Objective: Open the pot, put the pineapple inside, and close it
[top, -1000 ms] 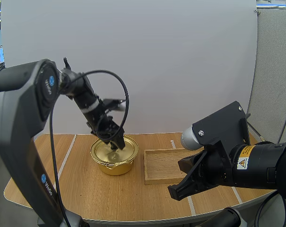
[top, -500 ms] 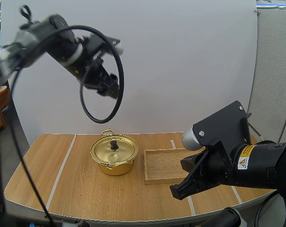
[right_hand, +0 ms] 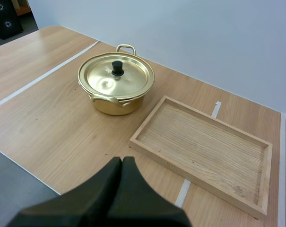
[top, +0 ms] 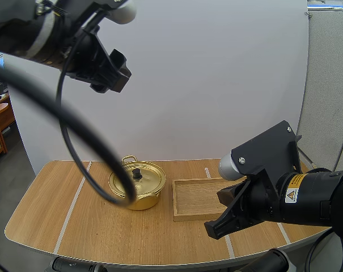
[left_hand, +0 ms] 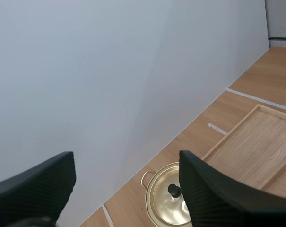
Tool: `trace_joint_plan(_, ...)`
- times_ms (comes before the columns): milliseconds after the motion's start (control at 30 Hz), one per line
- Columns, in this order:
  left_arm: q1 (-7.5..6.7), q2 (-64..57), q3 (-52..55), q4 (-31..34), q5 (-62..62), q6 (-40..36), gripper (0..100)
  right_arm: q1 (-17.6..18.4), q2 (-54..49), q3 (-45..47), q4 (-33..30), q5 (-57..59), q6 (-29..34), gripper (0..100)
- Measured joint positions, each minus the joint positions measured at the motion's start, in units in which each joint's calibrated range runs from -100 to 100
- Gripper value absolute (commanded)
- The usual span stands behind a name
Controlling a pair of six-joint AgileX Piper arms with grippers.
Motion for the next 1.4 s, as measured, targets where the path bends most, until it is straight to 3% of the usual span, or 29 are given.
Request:
trace_joint_plan(233,0.0,-7.2,5.2,0.1,0.4,-2.3,100,-0.5,0.0,0.0,-0.1,0.0,0.0,0)
trace_joint_plan(633,0.0,-26.1,23.7,0.3,0.5,-5.2,100,-2.6,0.0,0.0,-0.5,0.0,0.0,0)
trace_joint_plan(667,0.0,-27.6,24.6,0.3,0.5,-5.4,96,-2.9,0.0,0.0,-0.5,0.0,0.0,0)
trace_joint_plan(767,0.0,-31.4,27.0,0.3,0.5,-6.0,46,-3.6,-0.5,0.0,-0.5,-0.2,0.0,0)
trace_joint_plan(800,0.0,-32.5,27.6,0.3,0.5,-6.2,24,-3.9,-0.6,0.0,-0.5,-0.2,0.0,0)
trace_joint_plan(867,0.07,-34.5,28.8,0.3,0.5,-6.2,0,-4.4,-0.7,0.0,-0.5,-0.3,0.0,0)
trace_joint_plan(1133,0.0,-40.0,33.5,0.3,0.5,-6.6,0,-6.0,-0.7,0.0,0.7,-0.5,0.0,0)
trace_joint_plan(1400,0.0,-43.9,40.1,0.5,-5.2,-14.4,0,-7.8,-2.8,0.0,2.5,-8.7,0.0,0)
